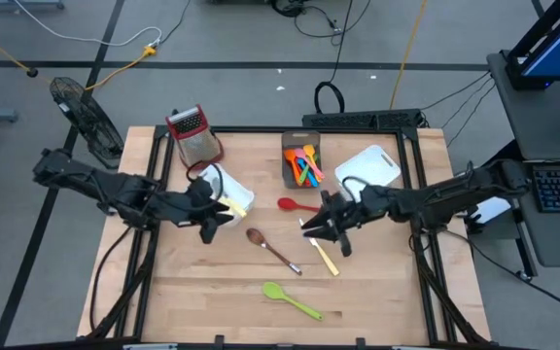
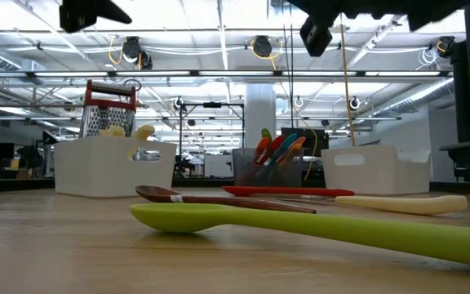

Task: Pick & Place Kitchen Items
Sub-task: Put the yellow table knife into the left white bin

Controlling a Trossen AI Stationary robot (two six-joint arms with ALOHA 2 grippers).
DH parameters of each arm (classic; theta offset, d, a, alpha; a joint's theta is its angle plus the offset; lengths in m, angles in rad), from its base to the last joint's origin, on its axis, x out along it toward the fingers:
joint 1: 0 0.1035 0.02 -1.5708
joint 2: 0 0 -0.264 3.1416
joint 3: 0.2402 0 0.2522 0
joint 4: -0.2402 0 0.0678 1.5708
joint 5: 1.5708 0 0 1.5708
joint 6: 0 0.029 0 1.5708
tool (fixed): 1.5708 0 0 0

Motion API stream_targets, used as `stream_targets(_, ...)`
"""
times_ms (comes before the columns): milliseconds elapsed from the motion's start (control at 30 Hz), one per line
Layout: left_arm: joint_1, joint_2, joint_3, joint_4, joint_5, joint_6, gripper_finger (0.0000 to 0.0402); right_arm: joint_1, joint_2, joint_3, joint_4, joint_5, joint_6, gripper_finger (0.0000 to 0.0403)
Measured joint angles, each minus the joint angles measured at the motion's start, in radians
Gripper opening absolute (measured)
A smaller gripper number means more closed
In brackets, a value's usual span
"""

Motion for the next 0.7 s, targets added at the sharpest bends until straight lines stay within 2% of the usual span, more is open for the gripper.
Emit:
stream_targets(167,0.000,-0.106,-0.200,0.174,0.073,0.018,0.0175,0.081,0.004,0.148,-0.376,0.176,-0.099,0.0093)
stream_targets(333,0.000,-0.209,-0.368,0.320,0.121,0.023,0.0175,0.133,0.006,0.234,-0.653,0.318,-0.067,0.0095)
stream_targets(533,0.000,-0.292,-0.463,0.382,0.128,0.068,0.0175,0.164,0.014,0.234,-0.828,0.330,0.125,0.0115)
stream_targets(700,0.000,-0.332,-0.492,0.372,0.129,0.090,0.0175,0.182,0.059,0.234,-0.921,0.288,0.254,0.0144)
